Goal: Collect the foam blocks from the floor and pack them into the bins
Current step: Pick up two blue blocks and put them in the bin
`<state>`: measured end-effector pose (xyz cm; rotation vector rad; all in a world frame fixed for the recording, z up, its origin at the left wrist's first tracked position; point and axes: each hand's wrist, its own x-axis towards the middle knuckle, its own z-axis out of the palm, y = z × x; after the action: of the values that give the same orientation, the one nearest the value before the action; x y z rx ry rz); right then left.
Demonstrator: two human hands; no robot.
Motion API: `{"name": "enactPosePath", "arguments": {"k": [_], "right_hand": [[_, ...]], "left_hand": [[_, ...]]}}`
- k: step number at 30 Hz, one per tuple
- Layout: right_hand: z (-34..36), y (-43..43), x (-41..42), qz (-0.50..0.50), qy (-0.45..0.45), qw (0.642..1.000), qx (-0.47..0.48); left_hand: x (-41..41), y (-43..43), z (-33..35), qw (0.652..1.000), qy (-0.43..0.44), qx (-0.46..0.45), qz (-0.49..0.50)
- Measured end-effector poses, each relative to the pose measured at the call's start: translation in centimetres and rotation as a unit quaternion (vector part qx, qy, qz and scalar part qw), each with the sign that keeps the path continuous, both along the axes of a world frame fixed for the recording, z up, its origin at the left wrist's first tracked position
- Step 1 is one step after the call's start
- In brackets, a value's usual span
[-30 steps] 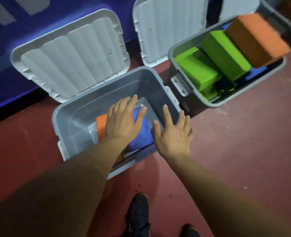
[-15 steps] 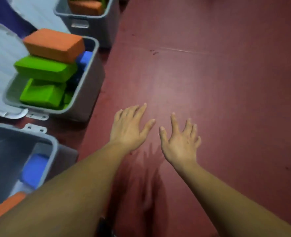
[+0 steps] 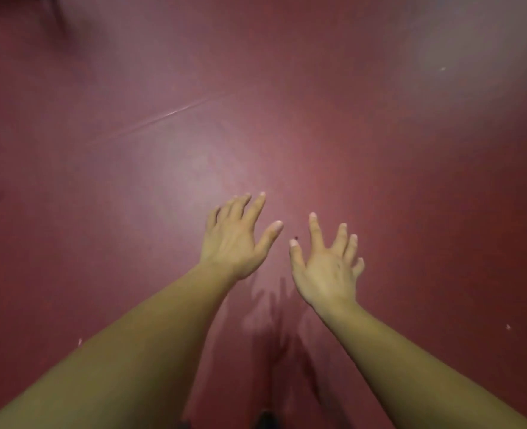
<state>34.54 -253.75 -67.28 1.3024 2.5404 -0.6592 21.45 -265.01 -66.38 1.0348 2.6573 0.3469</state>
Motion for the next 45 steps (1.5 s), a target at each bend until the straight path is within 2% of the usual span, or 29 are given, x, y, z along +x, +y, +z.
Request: {"name": "enactPosePath", "arguments": {"k": [8, 13, 18, 27, 33, 37, 45], "right_hand": [[-1.0, 22.3, 10.4, -0.219, 0.003, 0.976, -0.02], [-3.7, 36.2, 16.3, -0.314, -0.007, 0.949, -0.007], [-4.8, 46.9, 21.7, -0.391, -0.009, 0.92, -0.016], [-6.1, 65.9, 33.1, -0.469, -0.027, 0.882, -0.022], [-11.0, 80.9, 39.9, -0.477, -0.052, 0.876, -0.052], [-11.8, 90.3, 42.8, -0.468, -0.057, 0.88, -0.062], [-15.4, 110.3, 44.8, -0.525, -0.033, 0.847, -0.075]], "left_hand": [[7.6, 28.0, -1.9, 0.979, -0.015, -0.006, -0.203], [12.6, 46.1, -4.3, 0.95, -0.017, -0.002, -0.31], [17.5, 59.9, -5.6, 0.916, -0.017, -0.018, -0.4], [27.8, 82.0, -7.1, 0.87, -0.02, -0.04, -0.491], [34.4, 99.5, -12.0, 0.866, -0.007, -0.064, -0.495], [37.8, 108.6, -13.4, 0.864, -0.014, -0.088, -0.496], [41.9, 130.0, -17.0, 0.859, -0.024, -0.097, -0.503]]}}
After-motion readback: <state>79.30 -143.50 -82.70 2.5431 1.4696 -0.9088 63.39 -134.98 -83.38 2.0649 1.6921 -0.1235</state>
